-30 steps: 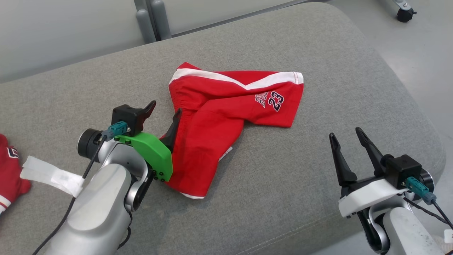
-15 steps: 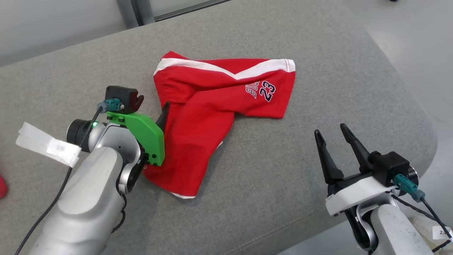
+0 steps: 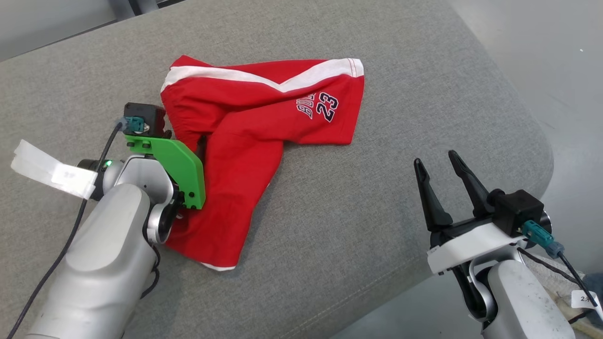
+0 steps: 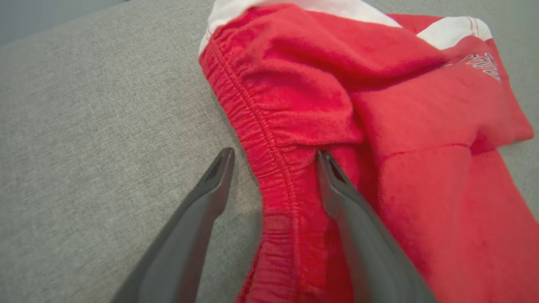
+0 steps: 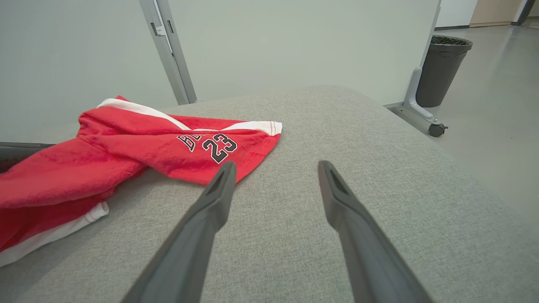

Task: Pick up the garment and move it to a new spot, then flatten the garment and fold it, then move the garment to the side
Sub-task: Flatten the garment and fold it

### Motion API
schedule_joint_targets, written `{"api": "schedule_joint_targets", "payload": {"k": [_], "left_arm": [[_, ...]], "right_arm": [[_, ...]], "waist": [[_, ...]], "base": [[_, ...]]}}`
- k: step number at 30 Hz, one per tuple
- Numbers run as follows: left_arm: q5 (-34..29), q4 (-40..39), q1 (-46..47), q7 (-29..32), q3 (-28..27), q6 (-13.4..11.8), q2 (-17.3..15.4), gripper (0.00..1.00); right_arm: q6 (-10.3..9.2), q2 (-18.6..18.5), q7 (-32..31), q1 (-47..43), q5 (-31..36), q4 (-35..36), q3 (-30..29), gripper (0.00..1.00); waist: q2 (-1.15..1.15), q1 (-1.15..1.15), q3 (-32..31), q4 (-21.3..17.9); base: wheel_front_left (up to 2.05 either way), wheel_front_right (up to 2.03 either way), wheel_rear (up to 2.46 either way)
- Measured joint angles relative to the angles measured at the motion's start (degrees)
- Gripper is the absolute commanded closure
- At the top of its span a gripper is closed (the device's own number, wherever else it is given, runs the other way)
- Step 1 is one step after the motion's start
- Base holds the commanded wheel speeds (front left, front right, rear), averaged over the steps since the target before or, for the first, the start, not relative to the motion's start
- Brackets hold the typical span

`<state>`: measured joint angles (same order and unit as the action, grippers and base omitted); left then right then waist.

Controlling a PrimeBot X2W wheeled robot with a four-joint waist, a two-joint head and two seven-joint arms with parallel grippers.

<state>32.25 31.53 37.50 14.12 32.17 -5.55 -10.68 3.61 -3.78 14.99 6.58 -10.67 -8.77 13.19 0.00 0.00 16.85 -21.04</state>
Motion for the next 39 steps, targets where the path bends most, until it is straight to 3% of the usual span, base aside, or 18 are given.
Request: {"api": "schedule_joint_targets", "payload": {"k": [11, 12, 13, 14, 15, 30, 39], "left_arm": [[2.5, 3.4, 1.5, 3.5, -1.1, -0.1, 2.4, 0.00], [2.5, 3.4, 1.5, 3.6, -0.8, -0.3, 2.4, 0.16], [2.5, 3.4, 1.5, 3.8, -0.7, -0.3, 2.5, 0.68], [2.5, 3.4, 1.5, 4.0, -0.5, -0.3, 2.5, 0.93], [2.4, 3.3, 1.5, 4.0, -0.1, -0.3, 2.5, 1.00], [-0.4, -7.9, -4.0, -4.7, 4.9, 4.1, 3.1, 1.00], [-0.4, -13.4, -15.0, -6.7, 6.7, 3.9, 1.6, 1.00]], "right_arm": [[0.07, 0.3, 0.0, 0.1, -0.3, 0.0, -0.3, 0.00], [0.08, 0.3, 0.0, 0.2, -0.3, 0.0, -0.3, 0.00], [0.08, 0.4, 0.0, 0.2, -0.4, 0.0, -0.4, 0.00], [0.08, 0.4, 0.0, 0.3, -0.4, 0.0, -0.5, 0.00], [0.08, 0.4, 0.0, 0.3, -0.4, 0.0, -0.7, 0.00], [-0.10, 0.5, 0.0, -0.3, -0.4, -1.1, -3.6, 0.00], [0.00, -0.1, 0.0, -2.7, 0.2, -1.9, -4.6, 0.00]], "waist": [[0.00, 0.00, 1.8, -1.6], [0.00, 0.00, 1.8, -1.7], [0.00, 0.00, 1.9, -1.7], [0.00, 0.00, 1.9, -1.8], [0.00, 0.00, 1.9, -1.8], [0.00, 0.00, -0.2, 2.1], [0.00, 0.00, -3.0, 6.0]], "base": [[0.00, 0.00, 0.00], [0.00, 0.00, 0.00], [0.00, 0.00, 0.00], [0.00, 0.00, 0.00], [0.00, 0.00, 0.00], [0.00, 0.00, 0.00], [0.00, 0.00, 0.00]]}}
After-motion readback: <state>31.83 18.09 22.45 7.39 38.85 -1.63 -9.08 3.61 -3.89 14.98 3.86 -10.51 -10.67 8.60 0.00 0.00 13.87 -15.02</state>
